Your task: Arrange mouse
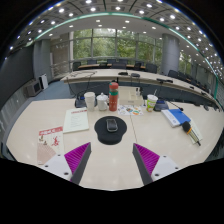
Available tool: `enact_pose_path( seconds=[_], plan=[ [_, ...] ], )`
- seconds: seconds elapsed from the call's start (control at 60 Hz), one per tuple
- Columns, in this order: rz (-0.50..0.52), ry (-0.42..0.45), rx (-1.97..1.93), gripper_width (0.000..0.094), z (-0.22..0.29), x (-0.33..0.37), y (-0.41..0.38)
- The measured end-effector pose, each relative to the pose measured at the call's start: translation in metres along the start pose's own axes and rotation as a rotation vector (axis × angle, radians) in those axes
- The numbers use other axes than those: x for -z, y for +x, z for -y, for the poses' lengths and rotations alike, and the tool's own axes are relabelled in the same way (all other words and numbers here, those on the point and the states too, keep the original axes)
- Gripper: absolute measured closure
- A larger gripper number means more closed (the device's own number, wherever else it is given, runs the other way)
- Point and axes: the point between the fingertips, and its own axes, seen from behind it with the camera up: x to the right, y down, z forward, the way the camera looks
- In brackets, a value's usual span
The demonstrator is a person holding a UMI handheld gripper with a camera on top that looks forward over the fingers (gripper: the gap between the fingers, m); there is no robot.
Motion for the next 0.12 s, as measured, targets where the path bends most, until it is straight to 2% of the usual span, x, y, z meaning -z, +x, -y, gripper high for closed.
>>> enact_pose_path(
  seconds=[0.117],
  plan=[
    [0.011,0.004,0.002,0.0081,-0.0001,0.0049,-0.0058]
  ],
)
